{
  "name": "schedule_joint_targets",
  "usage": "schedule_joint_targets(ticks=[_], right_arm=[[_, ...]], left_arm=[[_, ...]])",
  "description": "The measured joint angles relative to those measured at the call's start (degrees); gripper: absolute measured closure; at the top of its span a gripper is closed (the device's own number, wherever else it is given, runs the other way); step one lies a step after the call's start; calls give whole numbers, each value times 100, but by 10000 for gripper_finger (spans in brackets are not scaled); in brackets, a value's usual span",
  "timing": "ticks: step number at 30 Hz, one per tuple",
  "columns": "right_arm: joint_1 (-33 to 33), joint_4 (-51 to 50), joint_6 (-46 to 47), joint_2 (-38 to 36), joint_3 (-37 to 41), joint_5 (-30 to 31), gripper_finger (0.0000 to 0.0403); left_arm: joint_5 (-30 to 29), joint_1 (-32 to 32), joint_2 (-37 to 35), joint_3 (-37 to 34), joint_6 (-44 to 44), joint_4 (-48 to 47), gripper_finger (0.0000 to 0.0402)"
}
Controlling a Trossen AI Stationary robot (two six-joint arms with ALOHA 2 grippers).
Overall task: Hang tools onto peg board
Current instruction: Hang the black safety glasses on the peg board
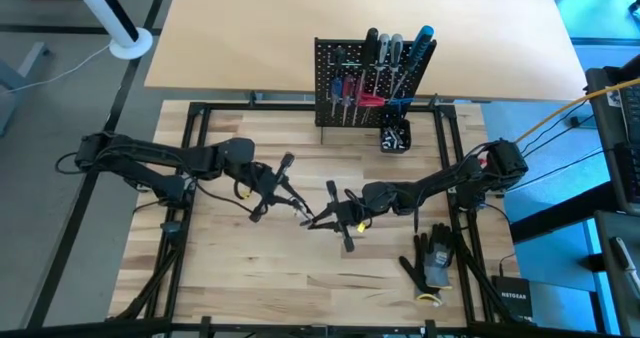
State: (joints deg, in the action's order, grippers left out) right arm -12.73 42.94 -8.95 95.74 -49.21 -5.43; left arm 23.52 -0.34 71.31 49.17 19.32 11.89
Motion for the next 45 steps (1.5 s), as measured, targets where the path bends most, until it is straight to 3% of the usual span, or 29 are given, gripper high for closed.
schedule_joint_targets(ticks=[3,11,16,20,25,34,45], right_arm=[[0,-13,9,0,4,121,370],[0,26,3,0,4,177,370],[0,105,2,-74,4,177,369],[-1,230,4,-116,-78,156,369],[-4,335,9,-120,-277,-165,369],[-4,371,11,-120,-337,-173,368],[-10,363,13,-120,-337,-210,368]], left_arm=[[-407,3,-44,0,-66,-163,342],[-808,7,-645,0,-241,-997,281],[-1472,7,-1169,0,-63,-2038,271],[-1973,8,-1126,-6,-180,-2547,270],[-1982,-57,-873,-510,-304,-1490,270],[-1973,-157,-501,-1146,-832,695,270],[-1881,-355,-26,-1165,-950,1220,270]])
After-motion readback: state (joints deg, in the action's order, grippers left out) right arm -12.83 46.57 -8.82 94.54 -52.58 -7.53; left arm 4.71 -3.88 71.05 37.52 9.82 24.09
